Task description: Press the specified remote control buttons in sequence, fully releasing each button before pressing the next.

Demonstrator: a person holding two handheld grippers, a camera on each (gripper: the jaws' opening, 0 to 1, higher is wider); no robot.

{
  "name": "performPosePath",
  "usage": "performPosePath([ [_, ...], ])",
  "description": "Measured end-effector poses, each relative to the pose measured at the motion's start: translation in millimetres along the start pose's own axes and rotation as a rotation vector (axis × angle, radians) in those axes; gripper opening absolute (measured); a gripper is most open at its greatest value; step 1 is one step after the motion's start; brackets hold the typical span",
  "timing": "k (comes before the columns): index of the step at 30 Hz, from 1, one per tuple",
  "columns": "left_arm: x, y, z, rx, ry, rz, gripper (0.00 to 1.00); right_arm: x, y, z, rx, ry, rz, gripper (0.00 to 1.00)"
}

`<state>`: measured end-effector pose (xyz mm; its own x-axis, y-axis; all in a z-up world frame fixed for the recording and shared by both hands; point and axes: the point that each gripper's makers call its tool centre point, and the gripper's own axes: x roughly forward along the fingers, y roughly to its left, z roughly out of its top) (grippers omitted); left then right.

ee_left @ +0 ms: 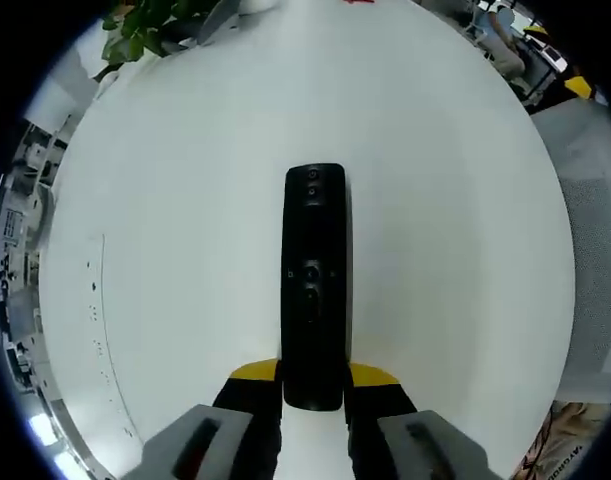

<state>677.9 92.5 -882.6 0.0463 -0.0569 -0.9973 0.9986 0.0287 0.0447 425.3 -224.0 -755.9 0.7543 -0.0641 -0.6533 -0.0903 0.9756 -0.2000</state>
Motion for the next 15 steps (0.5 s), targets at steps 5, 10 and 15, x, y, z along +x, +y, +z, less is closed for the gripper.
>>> performPosePath([
  [5, 0, -4.3, -1.0, 0.006, 0.000, 0.003, 0.23, 0, 0, -0.1, -0.001, 0.001, 0.001, 0.68],
  [10, -1, -13.0, -1.7, 0.023, -0.004, 0.001, 0.23, 0, 1, 0.0, -0.004, 0.001, 0.004, 0.68],
  [15, -2, -15.6, -2.3, 0.022, -0.004, -0.002, 0.23, 0, 2, -0.3, -0.008, 0.003, 0.006, 0.67],
])
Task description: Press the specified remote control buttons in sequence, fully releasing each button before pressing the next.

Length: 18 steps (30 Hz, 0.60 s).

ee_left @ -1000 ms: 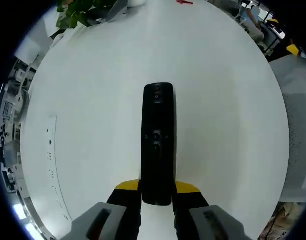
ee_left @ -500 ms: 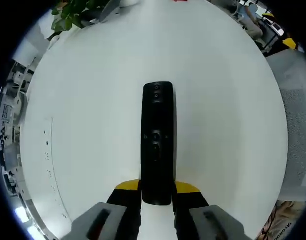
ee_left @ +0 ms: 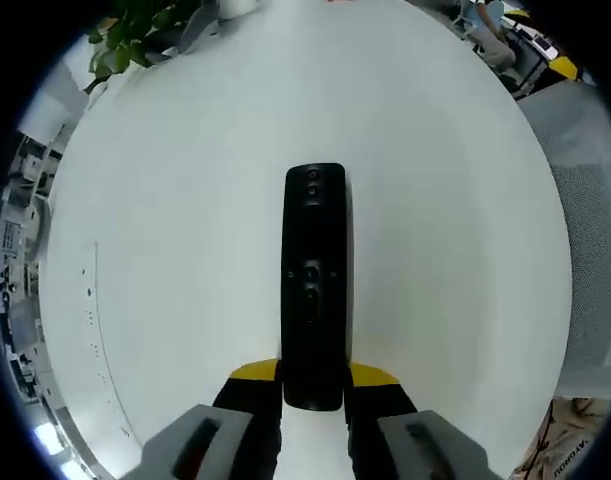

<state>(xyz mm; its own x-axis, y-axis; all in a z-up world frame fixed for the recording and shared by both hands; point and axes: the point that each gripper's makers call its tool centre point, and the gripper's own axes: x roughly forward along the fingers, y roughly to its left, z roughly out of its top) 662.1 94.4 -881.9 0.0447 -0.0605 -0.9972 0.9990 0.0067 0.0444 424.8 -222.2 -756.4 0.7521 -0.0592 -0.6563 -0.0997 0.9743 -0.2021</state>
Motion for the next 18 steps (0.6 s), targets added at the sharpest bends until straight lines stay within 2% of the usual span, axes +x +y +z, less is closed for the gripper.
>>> performPosePath([
  [18, 0, -18.7, -2.0, 0.003, 0.018, -0.001, 0.23, -1, 0, 0.7, 0.006, -0.010, 0.001, 0.66],
])
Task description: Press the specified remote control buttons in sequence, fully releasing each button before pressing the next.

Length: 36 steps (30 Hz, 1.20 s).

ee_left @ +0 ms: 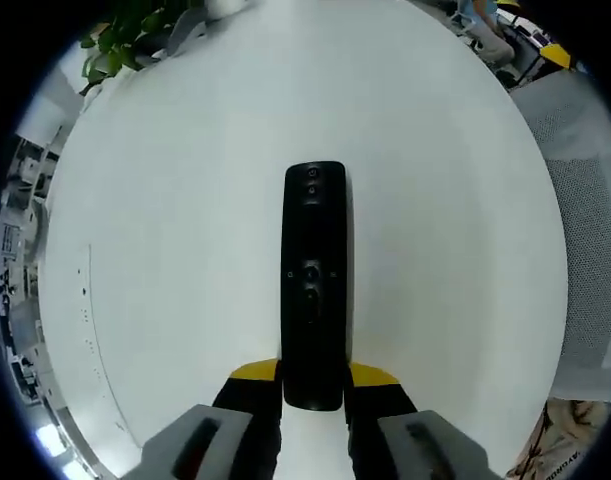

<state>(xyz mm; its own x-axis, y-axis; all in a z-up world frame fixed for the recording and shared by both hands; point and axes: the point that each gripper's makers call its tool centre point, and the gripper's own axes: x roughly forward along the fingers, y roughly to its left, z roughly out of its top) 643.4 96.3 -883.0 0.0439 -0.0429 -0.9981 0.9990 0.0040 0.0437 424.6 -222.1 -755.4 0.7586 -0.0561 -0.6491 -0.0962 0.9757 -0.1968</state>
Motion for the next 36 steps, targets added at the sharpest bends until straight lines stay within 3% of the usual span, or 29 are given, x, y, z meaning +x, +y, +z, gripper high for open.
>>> performPosePath([
  [36, -3, -44.0, -3.6, -0.025, -0.023, -0.008, 0.23, 0, 2, 0.2, -0.005, -0.005, 0.017, 0.60],
])
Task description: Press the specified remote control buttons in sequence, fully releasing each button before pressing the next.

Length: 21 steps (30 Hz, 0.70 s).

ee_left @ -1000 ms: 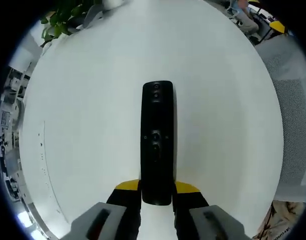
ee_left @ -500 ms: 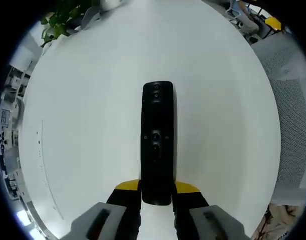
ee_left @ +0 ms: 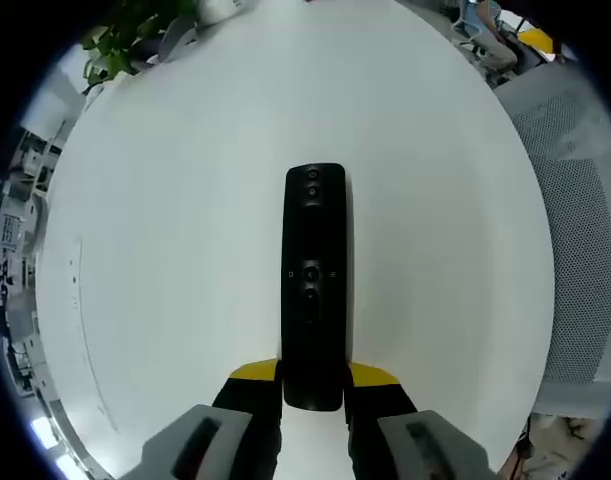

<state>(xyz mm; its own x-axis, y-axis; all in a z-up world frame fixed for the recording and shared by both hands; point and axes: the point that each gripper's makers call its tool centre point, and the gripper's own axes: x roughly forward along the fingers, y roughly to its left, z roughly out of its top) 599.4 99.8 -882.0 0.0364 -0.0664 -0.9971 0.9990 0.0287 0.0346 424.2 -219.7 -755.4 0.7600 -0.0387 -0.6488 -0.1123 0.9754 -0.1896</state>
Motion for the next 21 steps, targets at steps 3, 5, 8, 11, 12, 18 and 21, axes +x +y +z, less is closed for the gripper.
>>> performPosePath([
  [3, 0, -3.2, -0.3, -0.005, -0.008, 0.004, 0.23, 0, 0, 0.1, 0.001, -0.001, -0.002, 0.60],
  [5, 0, -4.7, -0.5, -0.015, -0.012, 0.002, 0.23, 0, -1, 0.1, 0.004, -0.002, -0.003, 0.59],
  [8, -1, -8.0, -1.1, -0.021, -0.016, 0.003, 0.23, -1, -1, 0.2, 0.005, -0.002, -0.002, 0.59],
  [11, -1, -12.4, -1.2, -0.023, -0.018, 0.003, 0.23, -1, 0, 0.5, 0.004, -0.003, 0.003, 0.58],
  [12, -1, -13.0, -1.4, -0.023, -0.019, 0.003, 0.23, -1, 0, 0.7, 0.002, -0.003, 0.004, 0.58],
  [18, -1, -18.7, -1.9, -0.030, -0.022, 0.001, 0.23, -1, 2, 0.5, -0.002, -0.001, 0.010, 0.57],
  [21, -1, -22.3, -2.3, -0.034, -0.022, 0.001, 0.23, -1, 2, 0.4, -0.001, -0.001, 0.010, 0.57],
])
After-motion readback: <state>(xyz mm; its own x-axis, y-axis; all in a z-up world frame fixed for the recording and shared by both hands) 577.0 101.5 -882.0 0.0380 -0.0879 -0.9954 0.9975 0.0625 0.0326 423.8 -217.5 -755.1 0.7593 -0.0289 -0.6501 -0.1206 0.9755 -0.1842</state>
